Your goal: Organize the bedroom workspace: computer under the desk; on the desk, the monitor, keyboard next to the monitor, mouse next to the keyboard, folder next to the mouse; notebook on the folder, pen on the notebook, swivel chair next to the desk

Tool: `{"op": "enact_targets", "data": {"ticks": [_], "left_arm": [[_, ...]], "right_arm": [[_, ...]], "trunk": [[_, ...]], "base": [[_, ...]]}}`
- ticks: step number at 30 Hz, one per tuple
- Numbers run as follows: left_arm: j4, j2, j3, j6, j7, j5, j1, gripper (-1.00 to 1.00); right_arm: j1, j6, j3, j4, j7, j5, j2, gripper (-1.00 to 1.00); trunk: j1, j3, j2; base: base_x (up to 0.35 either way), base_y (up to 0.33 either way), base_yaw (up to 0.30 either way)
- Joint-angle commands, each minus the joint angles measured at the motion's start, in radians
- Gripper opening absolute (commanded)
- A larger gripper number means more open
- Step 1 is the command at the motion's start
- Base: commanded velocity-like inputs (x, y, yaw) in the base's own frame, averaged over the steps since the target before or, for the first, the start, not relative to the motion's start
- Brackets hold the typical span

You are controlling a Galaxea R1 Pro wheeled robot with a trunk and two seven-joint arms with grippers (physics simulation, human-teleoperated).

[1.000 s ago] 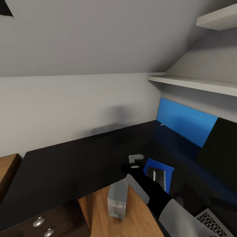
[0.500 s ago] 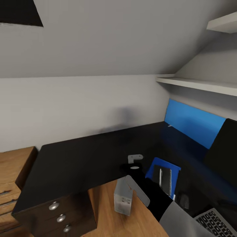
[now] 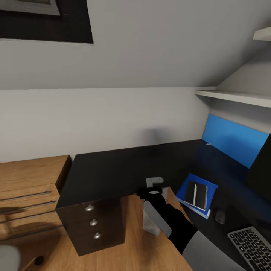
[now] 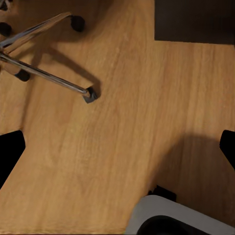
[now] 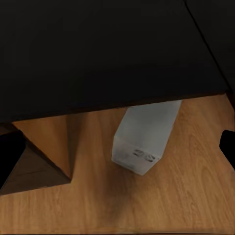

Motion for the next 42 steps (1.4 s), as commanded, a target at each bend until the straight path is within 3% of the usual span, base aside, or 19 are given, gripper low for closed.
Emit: {"op": "enact_targets", "data": {"ticks": [1,10,17,21,25,26,30,34,35,38,42], "left_arm": [[0.0,0.0,-0.009,0.0,0.009,0.001,0.0,1.0],[-0.001,0.001,-0.008,0.002,0.007,0.0,0.0,1.0],[-0.001,0.002,-0.006,0.0,0.01,0.001,0.0,1.0],[-0.001,0.002,-0.007,0.001,0.01,0.001,0.0,1.0],[-0.001,0.003,-0.008,0.002,0.007,0.0,0.0,1.0],[-0.001,0.003,-0.008,0.004,0.006,0.0,0.0,1.0],[-0.005,0.003,-0.009,0.005,0.007,-0.001,0.0,1.0],[-0.036,0.001,-0.009,0.007,0.012,-0.001,0.0,1.0],[-0.052,0.0,-0.009,0.009,0.013,-0.001,0.0,1.0],[-0.071,0.0,-0.009,0.01,0.014,-0.001,0.0,1.0],[-0.08,-0.001,-0.009,0.01,0.013,0.0,0.0,1.0]], "right_arm": [[-0.001,0.002,0.002,-0.001,-0.009,-0.008,0.0,1.0],[0.026,-0.014,0.007,0.002,-0.009,-0.007,0.0,1.0],[0.072,-0.059,0.056,0.003,-0.01,-0.006,-0.005,1.0],[0.13,-0.096,0.063,0.023,-0.009,-0.003,-0.011,1.0],[0.193,-0.171,0.066,0.074,-0.009,0.034,-0.032,1.0],[0.239,-0.249,0.068,0.143,-0.008,0.058,-0.043,1.0],[0.268,-0.362,0.077,0.266,-0.004,0.074,-0.044,1.0],[0.286,-0.553,0.13,0.477,0.001,0.086,-0.038,1.0],[0.289,-0.639,0.156,0.564,0.007,0.088,-0.031,1.0],[0.295,-0.797,0.188,0.732,0.033,0.089,-0.01,1.0],[0.312,-0.936,0.202,0.919,0.092,0.09,0.009,1.0]], "trunk": [[-0.001,0.0,-0.001],[-0.001,0.007,-0.001],[-0.001,0.008,-0.001],[-0.001,0.009,-0.001],[-0.001,0.009,-0.001],[-0.001,0.009,-0.001],[-0.001,0.009,-0.001],[-0.001,0.009,-0.001],[-0.001,0.009,-0.001],[-0.001,0.009,-0.001],[-0.001,0.009,-0.001]], "base": [[-0.335,0.091,0.237],[-0.324,0.09,0.24],[-0.076,0.019,0.262],[-0.011,0.003,0.268],[-0.003,0.001,0.268],[-0.001,0.0,0.268],[0.0,0.0,0.268],[0.0,0.0,0.265],[0.0,0.0,0.264],[0.0,0.0,0.263],[0.0,0.0,0.262]]}}
